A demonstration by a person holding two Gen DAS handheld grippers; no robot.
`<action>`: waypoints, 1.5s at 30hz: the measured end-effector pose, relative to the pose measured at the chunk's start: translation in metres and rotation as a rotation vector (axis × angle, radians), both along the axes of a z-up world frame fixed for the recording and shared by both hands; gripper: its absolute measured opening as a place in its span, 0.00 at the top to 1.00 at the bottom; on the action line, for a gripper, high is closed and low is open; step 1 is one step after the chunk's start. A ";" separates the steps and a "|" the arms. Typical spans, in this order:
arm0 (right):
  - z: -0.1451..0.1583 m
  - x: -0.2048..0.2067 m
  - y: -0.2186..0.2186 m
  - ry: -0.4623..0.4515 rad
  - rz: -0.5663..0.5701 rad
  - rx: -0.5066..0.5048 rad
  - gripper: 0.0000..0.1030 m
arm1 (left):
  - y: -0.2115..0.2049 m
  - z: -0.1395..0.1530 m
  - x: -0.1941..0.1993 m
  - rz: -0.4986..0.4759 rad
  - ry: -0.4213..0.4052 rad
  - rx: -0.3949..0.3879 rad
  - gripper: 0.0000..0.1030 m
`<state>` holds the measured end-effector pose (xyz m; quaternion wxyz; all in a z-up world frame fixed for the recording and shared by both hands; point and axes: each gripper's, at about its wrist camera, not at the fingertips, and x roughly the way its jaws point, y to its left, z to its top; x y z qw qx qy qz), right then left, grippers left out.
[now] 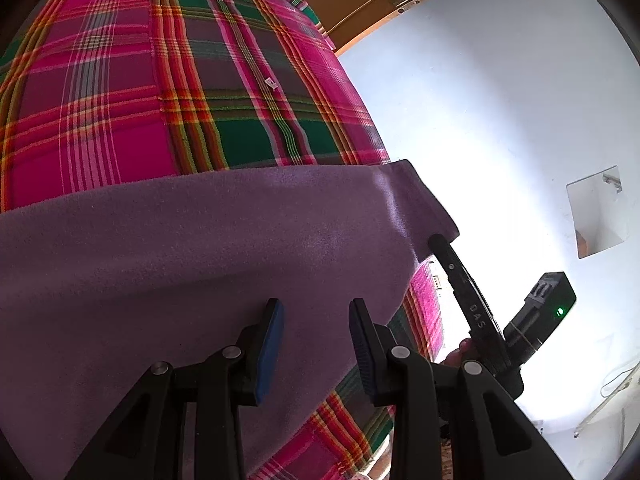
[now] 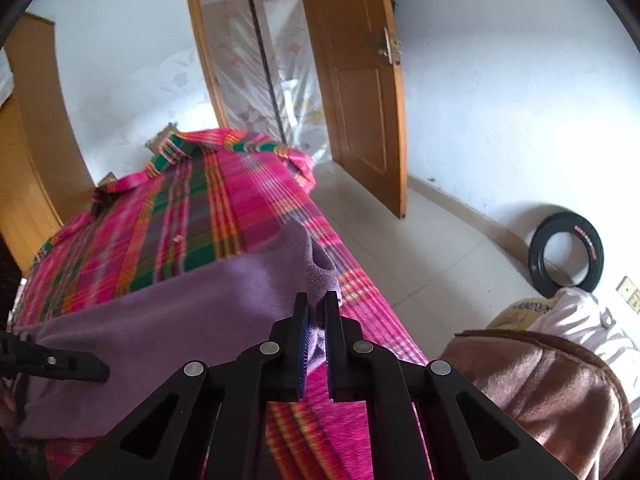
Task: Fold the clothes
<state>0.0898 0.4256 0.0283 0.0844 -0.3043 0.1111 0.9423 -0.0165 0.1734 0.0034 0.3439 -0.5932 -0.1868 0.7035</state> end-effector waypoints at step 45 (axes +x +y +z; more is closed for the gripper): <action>0.001 0.027 -0.155 0.079 0.383 0.240 0.93 | -0.052 0.012 -0.013 0.156 -0.103 0.308 0.54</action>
